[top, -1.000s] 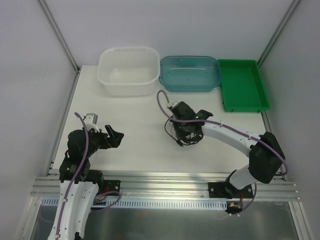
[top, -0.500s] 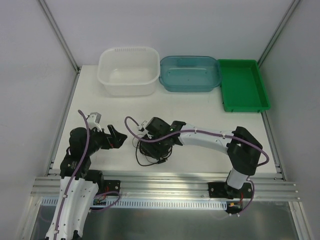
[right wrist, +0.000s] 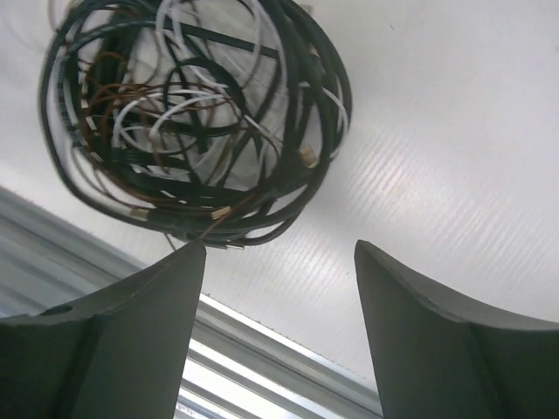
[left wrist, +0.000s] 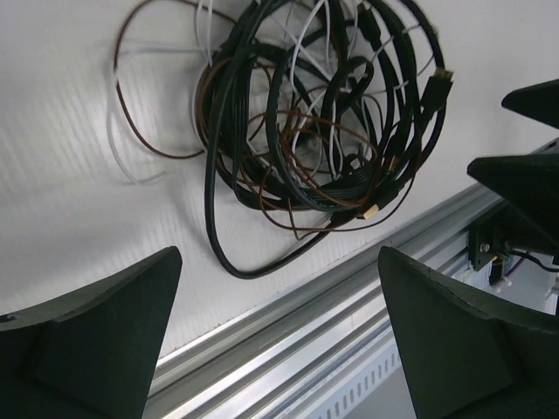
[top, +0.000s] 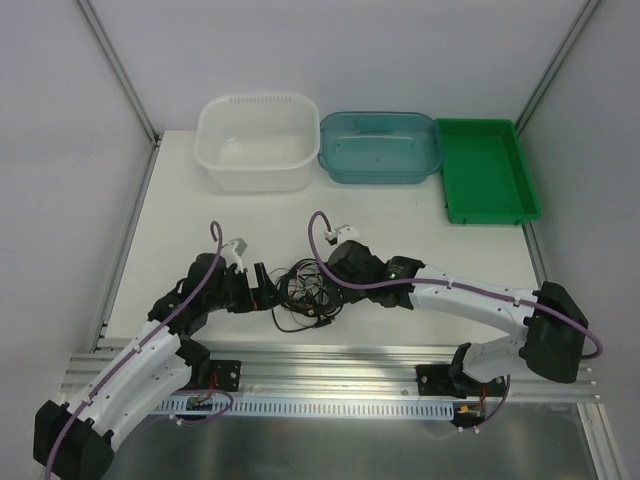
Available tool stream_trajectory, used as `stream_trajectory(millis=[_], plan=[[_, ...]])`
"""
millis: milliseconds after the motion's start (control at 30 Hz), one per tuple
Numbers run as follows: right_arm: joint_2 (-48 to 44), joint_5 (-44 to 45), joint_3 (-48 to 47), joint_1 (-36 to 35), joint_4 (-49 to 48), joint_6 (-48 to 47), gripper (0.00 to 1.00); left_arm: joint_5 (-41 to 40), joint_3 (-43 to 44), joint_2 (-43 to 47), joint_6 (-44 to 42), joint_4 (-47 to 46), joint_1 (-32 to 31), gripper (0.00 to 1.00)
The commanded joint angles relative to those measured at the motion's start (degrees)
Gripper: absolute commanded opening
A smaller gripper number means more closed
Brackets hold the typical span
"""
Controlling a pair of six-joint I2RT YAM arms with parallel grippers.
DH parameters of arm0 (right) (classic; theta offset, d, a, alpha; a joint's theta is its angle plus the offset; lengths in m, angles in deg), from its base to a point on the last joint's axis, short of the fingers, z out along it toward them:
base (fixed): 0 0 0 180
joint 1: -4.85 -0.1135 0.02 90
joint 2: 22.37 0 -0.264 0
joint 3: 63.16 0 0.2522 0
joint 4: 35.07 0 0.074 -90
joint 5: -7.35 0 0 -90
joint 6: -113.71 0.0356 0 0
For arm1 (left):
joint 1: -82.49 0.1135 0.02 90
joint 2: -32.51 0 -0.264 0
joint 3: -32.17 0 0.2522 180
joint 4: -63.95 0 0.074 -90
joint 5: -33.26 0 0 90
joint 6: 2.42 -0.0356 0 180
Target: Untangle the cables
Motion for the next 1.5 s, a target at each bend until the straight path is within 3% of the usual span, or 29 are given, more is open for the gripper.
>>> stream_trajectory(millis=[0, 167, 367, 533, 667, 700, 800, 1000, 1100, 1133, 1200, 1367, 1467], plan=[[-0.6, 4.3, 3.0, 0.8, -5.0, 9.8, 0.71, -7.1, -2.2, -2.0, 6.6, -7.0, -5.6, 0.97], [0.7, 3.2, 6.5, 2.7, -11.7, 15.0, 0.67, -13.2, -3.5, -3.8, 8.1, -8.5, -11.6, 0.95], [4.2, 1.0, 8.5, 5.1, -16.0, 17.5, 0.60, -14.5, -5.9, -5.4, 9.6, -11.2, -12.9, 0.86], [6.3, 0.1, 10.1, 6.4, -17.8, 17.7, 0.47, -15.2, -6.8, -8.6, 9.6, -13.9, -13.2, 0.77], [6.8, -0.4, 11.0, 6.6, -18.2, 17.0, 0.30, -15.2, -6.3, -12.2, 9.5, -16.1, -13.6, 0.73], [7.0, -0.4, 10.9, 6.8, -18.1, 16.4, 0.16, -15.2, -6.0, -13.5, 9.6, -16.5, -13.7, 0.71], [7.0, -0.2, 10.9, 7.0, -17.5, 15.7, 0.01, -15.0, -5.8, -16.0, 9.9, -18.5, -14.0, 0.64], [6.5, 0.1, 12.1, 8.2, -17.2, 15.0, 0.01, -14.4, -4.6, -20.5, 10.1, -22.1, -15.3, 0.48], [6.1, -0.4, 12.4, 8.5, -17.2, 14.7, 0.01, -14.3, -4.1, -22.5, 10.2, -22.8, -16.0, 0.30], [5.9, -0.1, 12.3, 8.7, -17.1, 14.6, 0.01, -14.1, -4.0, -22.7, 10.2, -22.7, -16.1, 0.14], [5.2, 0.3, 12.6, 9.2, -16.4, 14.4, 0.01, -13.3, -3.7, -21.8, 9.9, -22.5, -16.2, 0.00], [0.9, 2.7, 14.3, 12.2, -12.8, 13.7, 0.01, -18.0, -0.1, -10.5, 7.4, -11.9, -16.2, 0.00], [-4.9, 5.7, 15.8, 16.5, -6.8, 12.8, 0.01, -25.1, 5.7, -2.9, 4.6, -1.8, -16.2, 0.00]])
